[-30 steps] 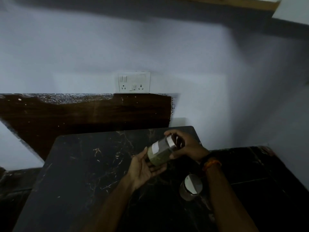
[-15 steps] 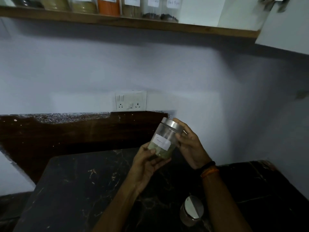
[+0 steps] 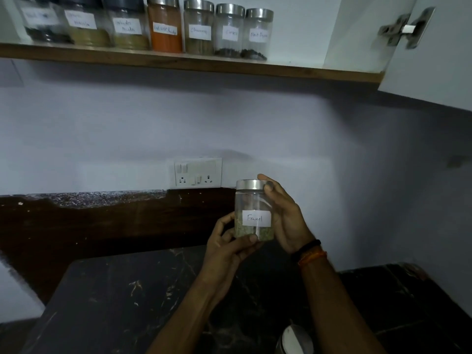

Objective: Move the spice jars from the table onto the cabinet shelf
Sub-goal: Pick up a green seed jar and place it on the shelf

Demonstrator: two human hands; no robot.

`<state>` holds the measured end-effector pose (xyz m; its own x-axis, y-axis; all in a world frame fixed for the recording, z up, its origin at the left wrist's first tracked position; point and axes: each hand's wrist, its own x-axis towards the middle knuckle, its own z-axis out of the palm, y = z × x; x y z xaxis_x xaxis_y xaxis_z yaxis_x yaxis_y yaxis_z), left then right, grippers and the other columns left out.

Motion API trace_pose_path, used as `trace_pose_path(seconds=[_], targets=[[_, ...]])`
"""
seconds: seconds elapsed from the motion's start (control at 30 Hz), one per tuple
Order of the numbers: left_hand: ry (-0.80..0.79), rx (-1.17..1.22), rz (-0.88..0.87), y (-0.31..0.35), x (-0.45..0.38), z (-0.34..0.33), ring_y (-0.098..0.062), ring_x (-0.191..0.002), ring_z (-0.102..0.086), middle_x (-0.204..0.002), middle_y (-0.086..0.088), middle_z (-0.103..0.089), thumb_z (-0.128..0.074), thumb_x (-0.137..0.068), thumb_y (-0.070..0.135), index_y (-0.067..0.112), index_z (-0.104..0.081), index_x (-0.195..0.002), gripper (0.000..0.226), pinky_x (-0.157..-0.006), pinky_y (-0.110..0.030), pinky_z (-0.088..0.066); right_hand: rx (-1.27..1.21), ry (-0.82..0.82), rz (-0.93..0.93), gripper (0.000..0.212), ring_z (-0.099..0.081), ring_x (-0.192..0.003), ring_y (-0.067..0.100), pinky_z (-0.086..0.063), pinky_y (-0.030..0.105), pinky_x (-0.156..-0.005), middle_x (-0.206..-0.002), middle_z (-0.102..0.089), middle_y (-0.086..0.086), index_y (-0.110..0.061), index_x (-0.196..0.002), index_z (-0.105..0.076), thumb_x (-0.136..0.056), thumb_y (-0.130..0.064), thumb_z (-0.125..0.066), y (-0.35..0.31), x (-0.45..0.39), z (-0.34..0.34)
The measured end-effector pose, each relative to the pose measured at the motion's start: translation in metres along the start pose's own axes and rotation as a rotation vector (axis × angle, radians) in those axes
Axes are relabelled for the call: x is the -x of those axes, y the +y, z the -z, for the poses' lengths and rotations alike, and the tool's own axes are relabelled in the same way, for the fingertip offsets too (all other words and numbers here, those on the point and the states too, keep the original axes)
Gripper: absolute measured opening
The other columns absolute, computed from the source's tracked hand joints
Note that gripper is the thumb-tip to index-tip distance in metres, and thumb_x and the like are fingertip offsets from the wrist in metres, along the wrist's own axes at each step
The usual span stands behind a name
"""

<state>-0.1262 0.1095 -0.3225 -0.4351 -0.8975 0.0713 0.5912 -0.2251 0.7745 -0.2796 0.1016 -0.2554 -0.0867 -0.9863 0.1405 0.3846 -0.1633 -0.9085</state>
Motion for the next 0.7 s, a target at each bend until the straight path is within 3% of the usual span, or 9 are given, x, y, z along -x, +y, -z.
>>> trace_pose_path(seconds=[0.33,0.57,0.7], targets=[[0.013,-0.041,-0.001,0.01,-0.003,-0.006,-0.039,-0.118,-0.064,-0.126,-0.023,-0.065,-0.098,-0.05,0.015,0.016,-0.057,-0.131,0.09,-0.093,-0.05,-0.055,0.058,0.026,0.036,0.06,-0.059,-0.122,0.033,-0.056,0.038,-0.091,-0.135,-0.06,0.014,-0.016,-0.139,-0.052,-0.085,-0.039,-0.063,-0.008,-0.002,-0.008],[-0.043,-0.414,-0.071,0.064,-0.024,-0.02,-0.023,-0.11,-0.069,-0.118,-0.006,-0.072,-0.078,-0.074,0.049,0.016,-0.068,-0.115,0.054,-0.086,-0.036,-0.057,-0.001,0.028,0.089,0.054,-0.065,-0.113,0.032,-0.058,0.038,-0.088,-0.131,-0.062,0.019,-0.012,-0.135,-0.055,-0.086,-0.033,-0.063,-0.027,-0.003,-0.008],[-0.049,-0.572,-0.143,0.102,-0.049,-0.043,-0.02,-0.105,-0.072,-0.112,-0.004,-0.075,-0.081,-0.077,0.045,0.015,-0.065,-0.118,0.054,-0.088,-0.042,-0.057,-0.013,0.009,0.143,0.052,-0.069,-0.106,0.028,-0.058,0.036,-0.084,-0.125,-0.067,0.015,-0.011,-0.134,-0.055,-0.087,-0.032,-0.062,-0.043,-0.006,-0.012]])
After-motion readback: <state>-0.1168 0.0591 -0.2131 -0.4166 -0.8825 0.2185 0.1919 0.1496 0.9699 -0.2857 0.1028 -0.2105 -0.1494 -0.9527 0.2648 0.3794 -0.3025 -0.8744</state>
